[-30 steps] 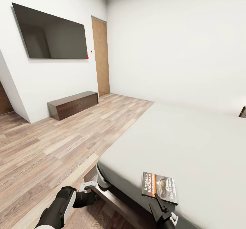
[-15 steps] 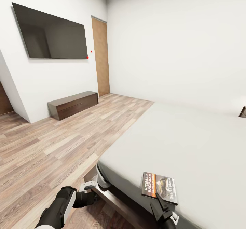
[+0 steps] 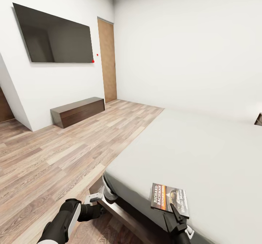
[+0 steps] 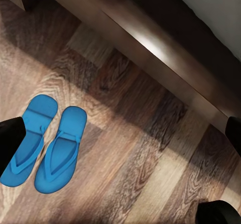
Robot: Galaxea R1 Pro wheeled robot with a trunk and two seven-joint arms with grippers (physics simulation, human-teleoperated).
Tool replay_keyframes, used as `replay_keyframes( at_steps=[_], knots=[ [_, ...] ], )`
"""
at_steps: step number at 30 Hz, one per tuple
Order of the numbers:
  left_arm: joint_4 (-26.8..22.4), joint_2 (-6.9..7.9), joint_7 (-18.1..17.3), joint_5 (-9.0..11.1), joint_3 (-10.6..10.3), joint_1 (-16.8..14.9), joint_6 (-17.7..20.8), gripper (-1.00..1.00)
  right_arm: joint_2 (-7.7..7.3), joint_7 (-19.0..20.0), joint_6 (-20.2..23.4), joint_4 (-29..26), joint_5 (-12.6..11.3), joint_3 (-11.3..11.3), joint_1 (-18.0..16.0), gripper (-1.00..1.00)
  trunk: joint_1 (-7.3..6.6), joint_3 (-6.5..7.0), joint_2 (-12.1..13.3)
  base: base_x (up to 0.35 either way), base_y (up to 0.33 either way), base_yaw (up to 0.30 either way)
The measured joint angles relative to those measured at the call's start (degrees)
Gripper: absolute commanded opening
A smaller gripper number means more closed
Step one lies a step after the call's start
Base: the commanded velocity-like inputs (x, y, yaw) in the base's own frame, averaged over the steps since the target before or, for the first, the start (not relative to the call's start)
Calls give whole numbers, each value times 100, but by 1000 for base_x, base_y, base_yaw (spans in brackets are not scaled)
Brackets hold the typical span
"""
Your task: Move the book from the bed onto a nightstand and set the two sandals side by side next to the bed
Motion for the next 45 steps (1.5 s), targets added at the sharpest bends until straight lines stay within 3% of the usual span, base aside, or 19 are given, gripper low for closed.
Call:
replay_keyframes(
  at_steps=[16,21,29,33,45],
  knots=[
    [0,0,0,0,5,0,0,100,-2,0,0,0,-7,-1,0,100,0,0,0,0,0,0],
    [0,0,0,-1,2,0,0,100,-2,0,0,0,-5,-3,0,100,109,-89,-199,0,0,0],
    [0,0,0,0,1,0,0,100,-1,0,0,0,-5,-3,0,100,110,-90,-201,0,0,0],
    [0,0,0,-1,1,0,0,100,-1,-1,0,0,-5,-3,0,100,197,-161,-360,0,0,0],
    [0,0,0,0,1,0,0,100,1,0,-3,0,-11,-4,0,100,198,-162,-361,0,0,0]
  ],
)
